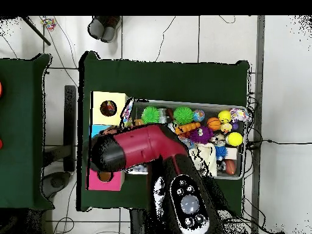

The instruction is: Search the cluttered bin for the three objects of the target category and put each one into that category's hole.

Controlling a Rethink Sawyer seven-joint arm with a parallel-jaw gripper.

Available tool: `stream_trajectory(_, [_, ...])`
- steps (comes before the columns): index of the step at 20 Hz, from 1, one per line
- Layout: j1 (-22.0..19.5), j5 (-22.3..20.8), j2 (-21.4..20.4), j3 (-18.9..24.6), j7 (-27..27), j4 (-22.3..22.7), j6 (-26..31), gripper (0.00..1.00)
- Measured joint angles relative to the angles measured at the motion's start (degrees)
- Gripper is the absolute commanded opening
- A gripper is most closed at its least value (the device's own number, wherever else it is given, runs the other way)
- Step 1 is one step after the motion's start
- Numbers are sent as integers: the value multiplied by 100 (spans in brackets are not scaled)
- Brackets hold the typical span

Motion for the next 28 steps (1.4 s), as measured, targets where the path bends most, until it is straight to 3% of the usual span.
stream_trajectory(8, [424,658,-759,-400,40,286,195,0])
stream_trajectory(15, [831,855,-1016,-903,47,253,247,0])
stream_trajectory(22, [1269,901,-862,-1270,214,-12,421,0])
stream_trajectory(28, [1763,915,-163,-1599,645,-853,662,0])
